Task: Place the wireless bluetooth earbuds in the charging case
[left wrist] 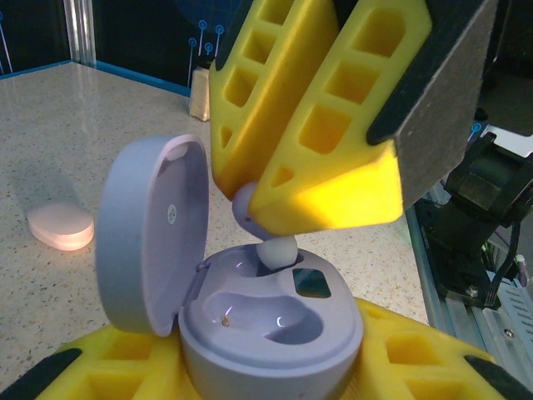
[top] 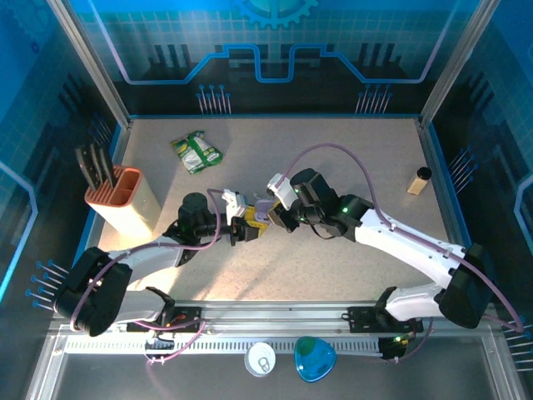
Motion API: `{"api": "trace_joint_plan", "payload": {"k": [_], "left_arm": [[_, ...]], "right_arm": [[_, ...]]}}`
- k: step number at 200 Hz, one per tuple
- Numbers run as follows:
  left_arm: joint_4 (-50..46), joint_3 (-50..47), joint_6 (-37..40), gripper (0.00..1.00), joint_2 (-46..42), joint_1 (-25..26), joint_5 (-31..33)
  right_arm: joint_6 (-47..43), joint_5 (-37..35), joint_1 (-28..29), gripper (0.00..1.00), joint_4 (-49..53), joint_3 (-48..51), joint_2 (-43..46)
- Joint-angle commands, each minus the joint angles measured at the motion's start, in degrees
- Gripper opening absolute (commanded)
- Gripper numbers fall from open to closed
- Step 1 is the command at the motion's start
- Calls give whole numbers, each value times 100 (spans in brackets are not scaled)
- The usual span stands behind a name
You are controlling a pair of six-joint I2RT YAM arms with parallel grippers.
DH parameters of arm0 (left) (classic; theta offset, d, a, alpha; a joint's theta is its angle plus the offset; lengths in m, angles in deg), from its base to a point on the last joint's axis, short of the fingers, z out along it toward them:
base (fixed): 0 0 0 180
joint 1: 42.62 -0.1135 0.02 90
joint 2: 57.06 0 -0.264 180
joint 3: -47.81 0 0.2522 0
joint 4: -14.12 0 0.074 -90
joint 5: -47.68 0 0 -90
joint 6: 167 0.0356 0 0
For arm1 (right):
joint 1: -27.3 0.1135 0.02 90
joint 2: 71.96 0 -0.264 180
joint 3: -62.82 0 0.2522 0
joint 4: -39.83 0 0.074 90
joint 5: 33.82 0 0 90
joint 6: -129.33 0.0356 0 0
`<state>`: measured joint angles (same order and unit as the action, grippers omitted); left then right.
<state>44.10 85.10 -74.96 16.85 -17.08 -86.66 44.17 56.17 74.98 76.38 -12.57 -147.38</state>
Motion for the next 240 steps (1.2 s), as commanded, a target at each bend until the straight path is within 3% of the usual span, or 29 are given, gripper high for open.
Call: {"api": "trace_joint_plan", "payload": {"k": [1, 74, 151, 240], "left_arm": [[42, 123, 49, 35, -105, -32, -74], [25, 141, 54, 35, -61, -33, -44], [-16, 154, 77, 35, -88, -32, -38], [4, 149, 111, 35, -61, -40, 72]], "right_arm": [[-121, -14, 92, 19, 136, -218, -69], [-129, 309, 118, 24, 167, -292, -161], [-196, -8, 138, 22, 669, -570, -397], [309, 697, -110, 44, -88, -269, 84]]}}
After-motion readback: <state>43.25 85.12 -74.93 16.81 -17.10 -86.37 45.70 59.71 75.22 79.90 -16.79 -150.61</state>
